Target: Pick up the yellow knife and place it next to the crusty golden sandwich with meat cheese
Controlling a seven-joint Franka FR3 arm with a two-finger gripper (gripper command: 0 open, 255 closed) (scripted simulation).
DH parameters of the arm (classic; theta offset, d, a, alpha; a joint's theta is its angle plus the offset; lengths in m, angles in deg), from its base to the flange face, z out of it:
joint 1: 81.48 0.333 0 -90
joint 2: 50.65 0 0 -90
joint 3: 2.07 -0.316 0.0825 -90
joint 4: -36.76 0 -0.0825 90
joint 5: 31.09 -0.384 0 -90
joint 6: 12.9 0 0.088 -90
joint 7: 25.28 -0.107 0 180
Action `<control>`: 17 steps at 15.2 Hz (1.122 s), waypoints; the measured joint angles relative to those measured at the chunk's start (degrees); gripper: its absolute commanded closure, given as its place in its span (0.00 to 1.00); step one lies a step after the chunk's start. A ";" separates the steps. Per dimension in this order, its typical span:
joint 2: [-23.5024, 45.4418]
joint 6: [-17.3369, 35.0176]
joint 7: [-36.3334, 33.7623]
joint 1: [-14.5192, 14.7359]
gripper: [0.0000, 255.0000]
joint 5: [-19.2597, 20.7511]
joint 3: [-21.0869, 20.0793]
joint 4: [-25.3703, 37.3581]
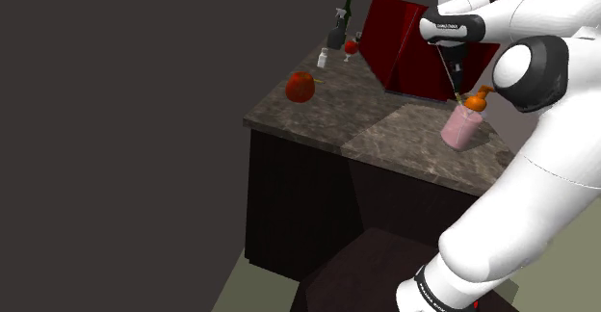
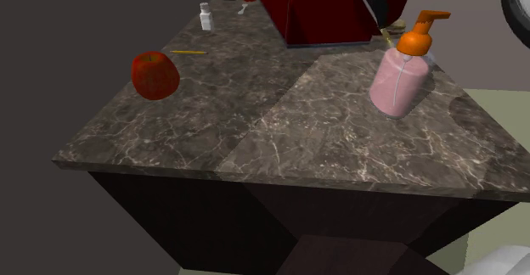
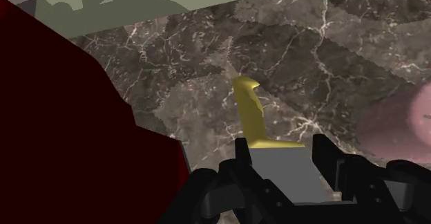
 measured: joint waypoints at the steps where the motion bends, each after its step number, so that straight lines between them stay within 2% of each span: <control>1: 1.05 0.49 1.30 -0.88 1.00 -0.49 0.66 1.08; 9: 10.74 5.26 12.32 -9.44 1.00 -6.03 4.80 10.53; 11: 11.38 6.37 12.64 -10.10 1.00 -6.48 4.99 10.63; 17: 10.93 10.68 10.67 -9.88 1.00 -5.89 4.96 5.59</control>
